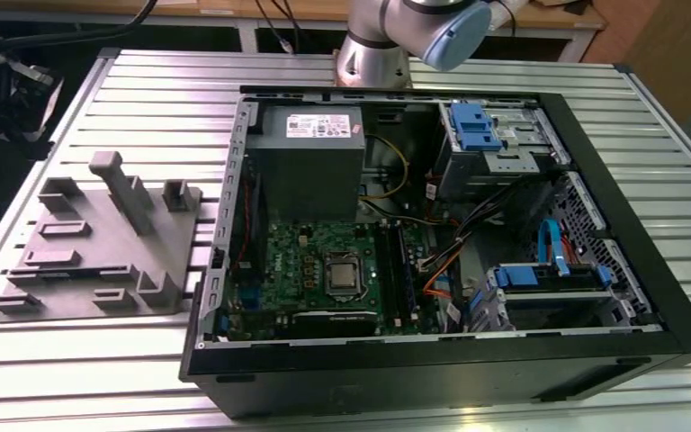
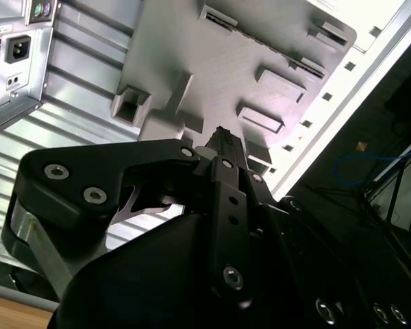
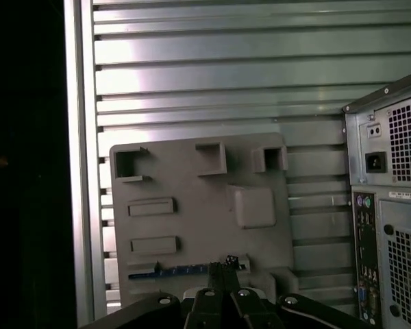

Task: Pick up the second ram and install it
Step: 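Reach for the second ram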

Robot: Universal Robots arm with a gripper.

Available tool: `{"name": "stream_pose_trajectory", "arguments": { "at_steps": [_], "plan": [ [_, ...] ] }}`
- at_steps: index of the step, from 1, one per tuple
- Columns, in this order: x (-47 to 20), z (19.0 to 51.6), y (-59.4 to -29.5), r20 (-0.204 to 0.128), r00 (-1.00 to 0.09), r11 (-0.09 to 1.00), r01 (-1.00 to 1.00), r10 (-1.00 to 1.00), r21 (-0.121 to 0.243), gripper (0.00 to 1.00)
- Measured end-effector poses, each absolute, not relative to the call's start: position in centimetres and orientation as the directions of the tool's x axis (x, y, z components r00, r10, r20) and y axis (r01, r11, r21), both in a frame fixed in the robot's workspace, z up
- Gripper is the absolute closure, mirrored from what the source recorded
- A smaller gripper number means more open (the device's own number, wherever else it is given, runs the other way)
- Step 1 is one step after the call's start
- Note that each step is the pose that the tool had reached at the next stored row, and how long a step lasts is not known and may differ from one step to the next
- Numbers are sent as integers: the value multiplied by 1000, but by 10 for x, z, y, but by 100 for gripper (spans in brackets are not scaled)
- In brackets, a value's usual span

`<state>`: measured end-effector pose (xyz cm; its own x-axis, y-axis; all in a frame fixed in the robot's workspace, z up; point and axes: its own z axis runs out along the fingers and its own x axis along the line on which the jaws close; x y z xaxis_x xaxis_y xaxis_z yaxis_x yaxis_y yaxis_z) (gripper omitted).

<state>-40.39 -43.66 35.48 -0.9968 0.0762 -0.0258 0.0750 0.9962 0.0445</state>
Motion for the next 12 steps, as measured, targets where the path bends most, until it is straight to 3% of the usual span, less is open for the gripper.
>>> {"name": "stream_pose_trajectory", "arguments": {
  "at_steps": [12],
  "plan": [
    [-406,334,-450,-26,-997,996,75,76,44,89]
  ]
}}
